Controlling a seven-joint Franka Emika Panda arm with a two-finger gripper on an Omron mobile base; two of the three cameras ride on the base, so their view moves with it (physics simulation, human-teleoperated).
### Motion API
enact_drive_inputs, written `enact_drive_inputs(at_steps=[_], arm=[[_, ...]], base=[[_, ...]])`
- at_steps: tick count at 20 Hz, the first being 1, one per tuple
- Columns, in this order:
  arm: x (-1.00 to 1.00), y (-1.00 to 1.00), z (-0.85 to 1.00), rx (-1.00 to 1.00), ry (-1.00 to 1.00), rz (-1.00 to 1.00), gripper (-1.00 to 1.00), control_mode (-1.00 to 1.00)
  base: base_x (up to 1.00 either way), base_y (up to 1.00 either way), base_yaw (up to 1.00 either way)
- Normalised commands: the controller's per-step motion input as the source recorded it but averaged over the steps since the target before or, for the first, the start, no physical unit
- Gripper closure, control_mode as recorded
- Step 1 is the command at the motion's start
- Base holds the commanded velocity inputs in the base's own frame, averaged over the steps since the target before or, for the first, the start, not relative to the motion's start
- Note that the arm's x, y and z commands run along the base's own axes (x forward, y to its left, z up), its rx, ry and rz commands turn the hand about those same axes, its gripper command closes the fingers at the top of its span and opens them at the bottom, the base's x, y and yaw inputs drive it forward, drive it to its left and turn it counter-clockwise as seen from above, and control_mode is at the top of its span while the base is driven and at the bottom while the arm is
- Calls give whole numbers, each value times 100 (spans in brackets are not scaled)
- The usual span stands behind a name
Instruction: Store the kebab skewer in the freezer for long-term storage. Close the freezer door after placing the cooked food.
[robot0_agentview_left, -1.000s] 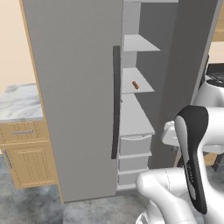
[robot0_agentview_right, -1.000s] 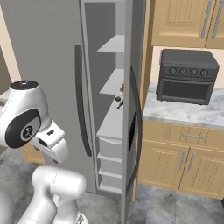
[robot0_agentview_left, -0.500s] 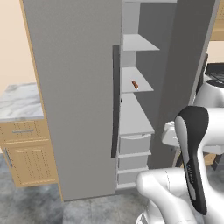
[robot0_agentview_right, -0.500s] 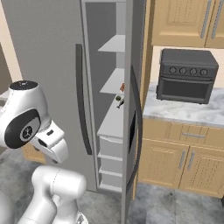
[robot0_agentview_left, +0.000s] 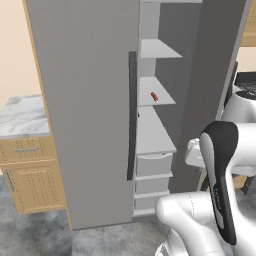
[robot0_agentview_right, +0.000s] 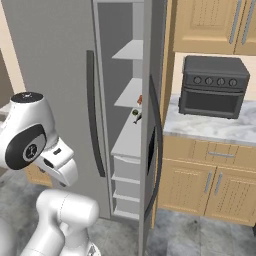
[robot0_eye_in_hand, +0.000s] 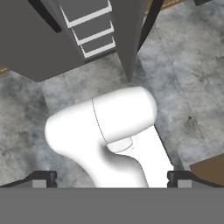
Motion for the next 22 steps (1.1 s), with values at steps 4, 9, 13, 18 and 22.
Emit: enact_drive_inputs(at_steps=[4, 9, 13, 18, 22], arm=[[0, 0, 0, 0, 0, 0, -100, 100], [0, -52, 0, 4, -16, 12, -100, -100], [-3, -80, 12, 6, -22, 16, -100, -100], [8, -91, 4, 5, -12, 21, -100, -100], [3, -90, 0, 5, -17, 22, -100, -100]], base=[[0, 0, 0], [0, 0, 0], [0, 0, 0], [0, 0, 0], [0, 0, 0]])
